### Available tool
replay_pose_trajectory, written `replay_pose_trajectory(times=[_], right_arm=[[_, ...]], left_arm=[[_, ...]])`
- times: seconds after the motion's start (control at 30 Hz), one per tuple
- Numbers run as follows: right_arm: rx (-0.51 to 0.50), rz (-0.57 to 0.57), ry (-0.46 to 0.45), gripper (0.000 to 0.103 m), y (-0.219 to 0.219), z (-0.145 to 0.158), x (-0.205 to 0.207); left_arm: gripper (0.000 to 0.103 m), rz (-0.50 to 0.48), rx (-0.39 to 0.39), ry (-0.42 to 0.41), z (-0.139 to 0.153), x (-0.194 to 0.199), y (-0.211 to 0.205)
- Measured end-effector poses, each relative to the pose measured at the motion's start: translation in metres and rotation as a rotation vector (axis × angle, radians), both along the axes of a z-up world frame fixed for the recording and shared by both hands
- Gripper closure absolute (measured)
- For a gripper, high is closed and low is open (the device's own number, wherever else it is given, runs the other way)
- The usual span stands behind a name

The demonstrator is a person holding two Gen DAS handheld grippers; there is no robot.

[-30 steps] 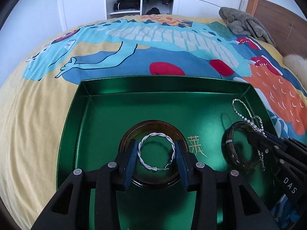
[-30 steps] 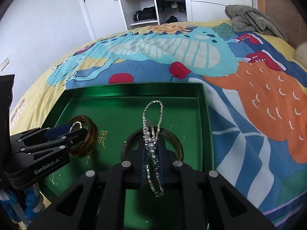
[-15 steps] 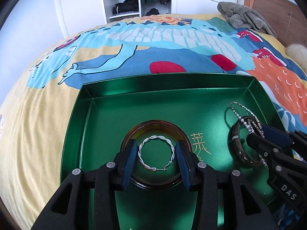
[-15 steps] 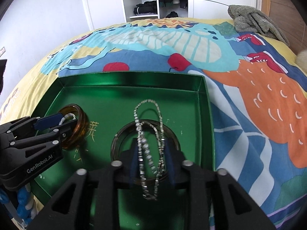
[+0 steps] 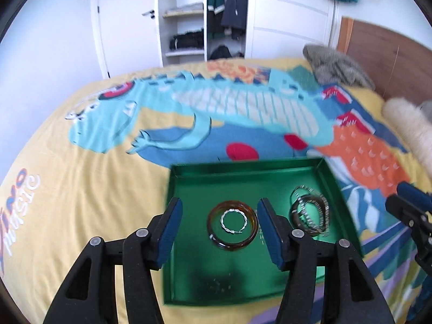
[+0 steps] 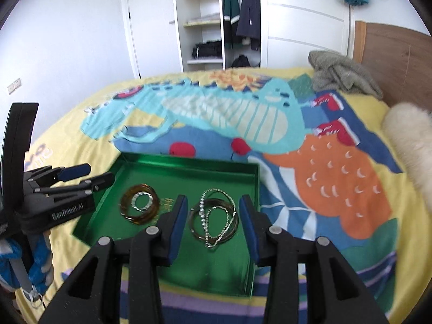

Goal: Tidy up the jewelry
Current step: 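Withdraw both tools from the tray toward the remaining jewelry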

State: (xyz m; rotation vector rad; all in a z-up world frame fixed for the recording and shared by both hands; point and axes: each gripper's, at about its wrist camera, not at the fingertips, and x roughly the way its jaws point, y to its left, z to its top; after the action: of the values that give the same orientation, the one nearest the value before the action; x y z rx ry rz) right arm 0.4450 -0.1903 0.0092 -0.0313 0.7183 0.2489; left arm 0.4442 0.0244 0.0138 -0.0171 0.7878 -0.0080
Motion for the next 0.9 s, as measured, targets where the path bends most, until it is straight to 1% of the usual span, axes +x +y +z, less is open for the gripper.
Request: replay_pose_trajectory(times=[0.17,0.27,0.33,0.53,0.63,0.77,0.9], right_arm=[[0.018,0.022,-0.067,0.065,-0.005,0.056,-0.064],[0.023,0.023,-0.103,0.065,-0.008,0.083,-0.107],[0.035,0.024,-0.120,0.065,-0.011,0.096,-0.134],[0.040,0.017,-0.161,0.065,-0.018,0.119,-0.214],[0.042,0.013,-0.185,0.065,-0.022,0.128,-0.247],[0.058,0.022,-0.210,0.065,-0.026,0.137,-0.285],[0.076,0.038,-0.236,0.065,-0.029,0.143,-0.316]], left_arm=[[0.045,0.025,0.006,-0.073,0.058,-0.061,0.017],[0.045,0.023,0.024,-0.091,0.080,-0.100,0.022],[0.045,0.018,0.026,-0.103,0.090,-0.128,0.025],[0.045,-0.003,0.017,-0.138,0.109,-0.208,0.031],[0.045,-0.003,0.018,-0.155,0.115,-0.244,0.031],[0.045,0.004,0.028,-0.181,0.122,-0.282,0.033],[0.045,0.014,0.020,-0.199,0.125,-0.309,0.036]])
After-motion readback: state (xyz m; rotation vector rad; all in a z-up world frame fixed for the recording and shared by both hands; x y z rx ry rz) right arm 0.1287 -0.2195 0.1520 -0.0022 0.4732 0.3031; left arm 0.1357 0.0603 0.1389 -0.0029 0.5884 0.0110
